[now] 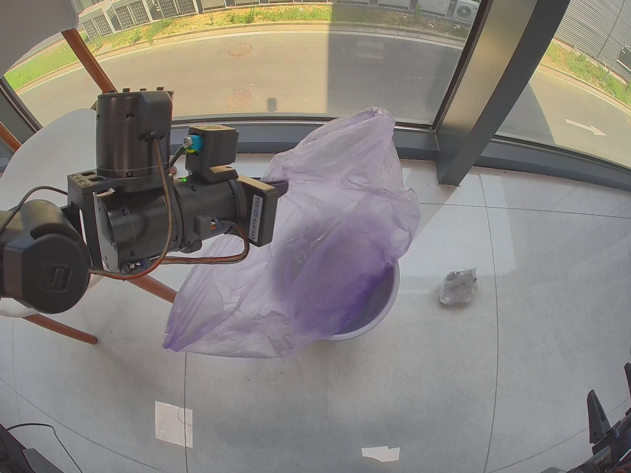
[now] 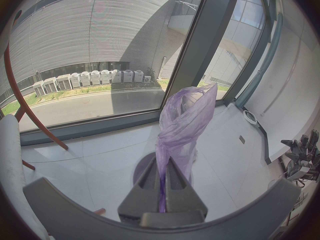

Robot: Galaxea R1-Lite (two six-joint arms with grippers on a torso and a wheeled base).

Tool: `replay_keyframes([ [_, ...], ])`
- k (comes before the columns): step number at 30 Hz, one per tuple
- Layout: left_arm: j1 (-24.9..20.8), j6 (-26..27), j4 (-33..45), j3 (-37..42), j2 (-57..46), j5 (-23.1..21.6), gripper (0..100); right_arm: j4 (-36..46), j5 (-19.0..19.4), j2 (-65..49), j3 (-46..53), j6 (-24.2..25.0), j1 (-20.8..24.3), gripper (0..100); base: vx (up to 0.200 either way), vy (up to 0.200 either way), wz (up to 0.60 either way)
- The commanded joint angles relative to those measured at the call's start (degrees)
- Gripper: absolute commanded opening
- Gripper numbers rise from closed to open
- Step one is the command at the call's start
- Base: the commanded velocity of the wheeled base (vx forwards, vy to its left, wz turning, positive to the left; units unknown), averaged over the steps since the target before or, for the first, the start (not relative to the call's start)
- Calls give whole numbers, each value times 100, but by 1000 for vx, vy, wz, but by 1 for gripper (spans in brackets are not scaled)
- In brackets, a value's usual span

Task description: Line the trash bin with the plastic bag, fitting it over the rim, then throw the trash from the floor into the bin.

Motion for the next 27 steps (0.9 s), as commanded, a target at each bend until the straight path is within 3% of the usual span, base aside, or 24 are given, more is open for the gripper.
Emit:
replay_keyframes([
  [1, 209, 34, -34, 91, 38, 16, 0, 0, 4, -93, 99, 7, -9, 100, 0, 0, 0],
  [4, 279, 17, -386, 460, 3, 16, 0, 0, 4, -93, 99, 7, -18, 100, 0, 0, 0],
  [8, 499, 386, -1230, 1418, -234, -72, 0, 9, -13, -93, 81, -28, -18, 100, 0, 0, 0],
  [11, 516, 799, -1230, 1717, -419, -248, 0, 9, -5, -93, 81, -89, -18, 100, 0, 0, 0],
  [17, 639, 913, -1239, 1805, -594, -398, 0, -202, 30, 22, -437, -45, 18, 100, 0, 0, 0],
  [21, 701, 913, -1283, 1735, -594, -406, 0, -246, 189, 1648, -1281, 368, 404, 100, 0, 0, 0],
  [25, 692, 913, -1291, 1673, -594, -415, 0, -237, 725, 2852, -1870, 385, 1028, 100, 0, 0, 0],
  [27, 692, 913, -1283, 1629, -577, -468, 0, -316, 760, 3467, -2037, 394, 1187, 100, 0, 0, 0],
])
